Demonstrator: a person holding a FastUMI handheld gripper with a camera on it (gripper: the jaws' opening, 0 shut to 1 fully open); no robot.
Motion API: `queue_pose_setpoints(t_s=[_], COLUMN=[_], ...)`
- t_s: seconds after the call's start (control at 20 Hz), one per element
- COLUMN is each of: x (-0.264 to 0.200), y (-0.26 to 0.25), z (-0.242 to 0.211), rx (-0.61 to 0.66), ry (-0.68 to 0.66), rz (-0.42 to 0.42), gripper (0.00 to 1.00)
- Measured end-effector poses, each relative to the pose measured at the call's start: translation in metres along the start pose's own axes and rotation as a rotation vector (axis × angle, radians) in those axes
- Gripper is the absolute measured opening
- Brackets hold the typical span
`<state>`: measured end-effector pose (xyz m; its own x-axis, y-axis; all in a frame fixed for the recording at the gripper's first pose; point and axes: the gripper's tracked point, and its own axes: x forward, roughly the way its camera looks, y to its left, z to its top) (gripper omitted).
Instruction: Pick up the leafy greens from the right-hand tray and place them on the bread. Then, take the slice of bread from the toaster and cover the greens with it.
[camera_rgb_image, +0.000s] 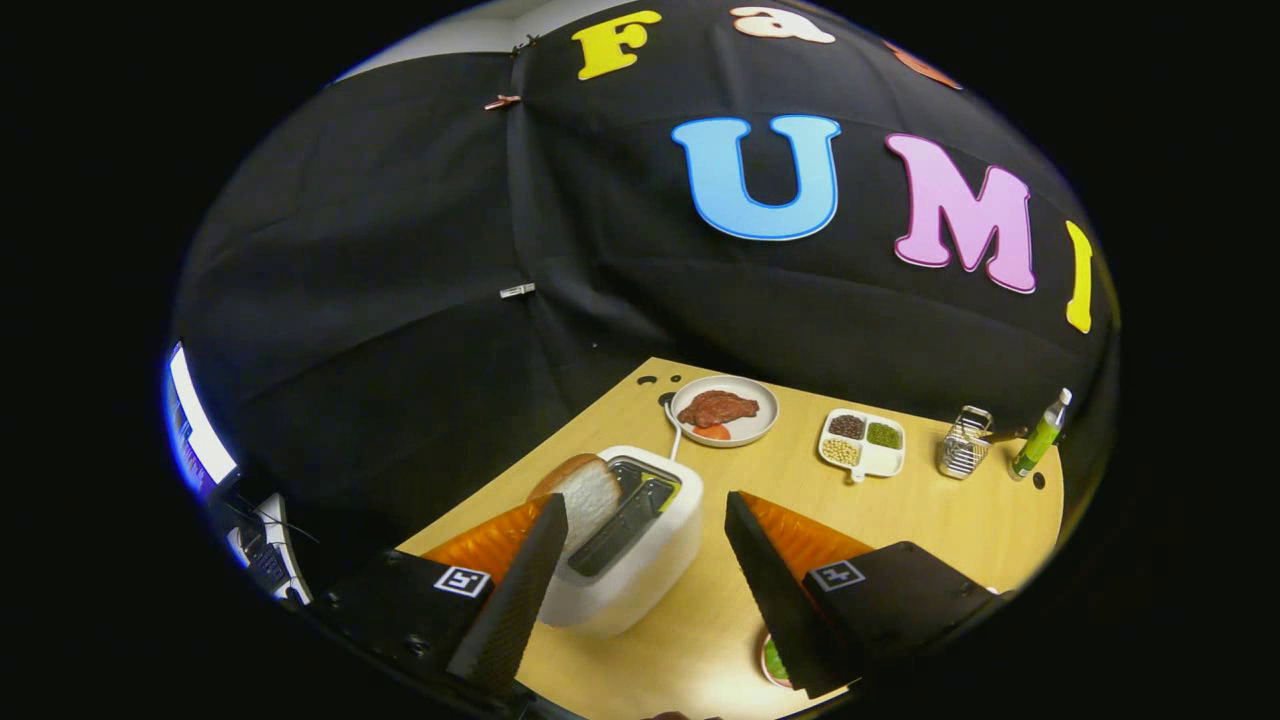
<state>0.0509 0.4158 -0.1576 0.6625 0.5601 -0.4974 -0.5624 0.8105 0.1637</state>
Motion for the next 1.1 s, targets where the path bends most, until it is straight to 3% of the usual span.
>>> queue_pose_setpoints(t_s=[0.4,0.9,1.05,1.1], x=[0.067,0.104,0.105,0.104], y=[0.042,0.046,0.048,0.049], z=[-0.014,-0.044,-0.05,-0.054], rx=[-0.027,-0.064,-0.057,-0.05], ry=[0.072,0.151,0.175,0.189], rz=[0.034,-0.076,-0.085,-0.086], gripper=[0.99,0.99,0.75,0.74])
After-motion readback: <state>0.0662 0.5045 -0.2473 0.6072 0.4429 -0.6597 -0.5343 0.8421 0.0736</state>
